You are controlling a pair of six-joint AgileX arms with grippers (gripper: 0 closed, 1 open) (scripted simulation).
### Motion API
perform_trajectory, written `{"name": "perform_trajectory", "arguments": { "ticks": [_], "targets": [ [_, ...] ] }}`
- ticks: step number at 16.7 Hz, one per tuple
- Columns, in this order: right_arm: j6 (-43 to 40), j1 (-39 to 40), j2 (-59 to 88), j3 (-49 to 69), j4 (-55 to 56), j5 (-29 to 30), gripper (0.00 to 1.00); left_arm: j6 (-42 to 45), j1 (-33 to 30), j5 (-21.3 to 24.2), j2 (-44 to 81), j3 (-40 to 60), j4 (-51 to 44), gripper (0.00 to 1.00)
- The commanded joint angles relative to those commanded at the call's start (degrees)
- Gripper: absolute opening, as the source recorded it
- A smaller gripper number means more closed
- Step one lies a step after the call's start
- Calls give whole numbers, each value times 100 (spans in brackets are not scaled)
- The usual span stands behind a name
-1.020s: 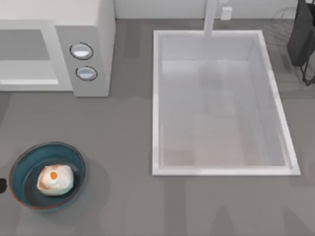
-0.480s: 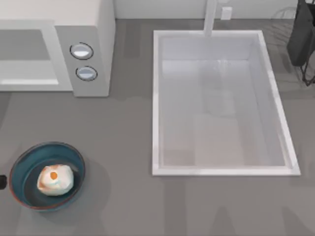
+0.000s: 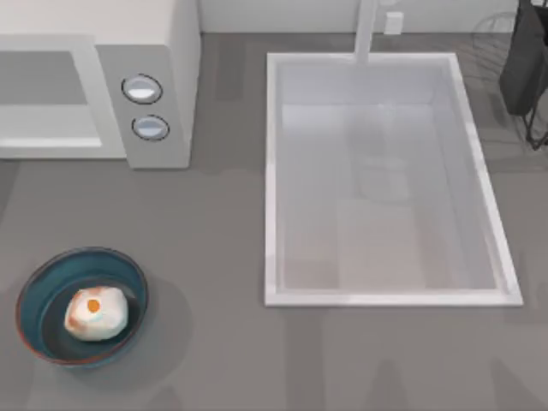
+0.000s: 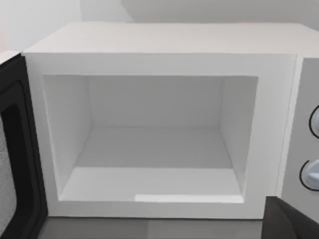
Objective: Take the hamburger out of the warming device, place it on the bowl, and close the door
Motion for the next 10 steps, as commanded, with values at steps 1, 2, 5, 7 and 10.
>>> {"name": "perform_trajectory", "arguments": {
  "ticks": [1,2,5,7,10],
  "targets": [
    [0,0,0,0,0,0,100,0,0,0,0,0,0,0],
    [0,0,0,0,0,0,100,0,0,0,0,0,0,0],
    [0,0,0,0,0,0,100,43,20,14,83,41,-11,0],
    [0,0,0,0,0,0,100,241,213,127,386,328,-139,0],
    [0,0,0,0,0,0,100,779,733,427,1298,1103,-479,0]
  ]
}}
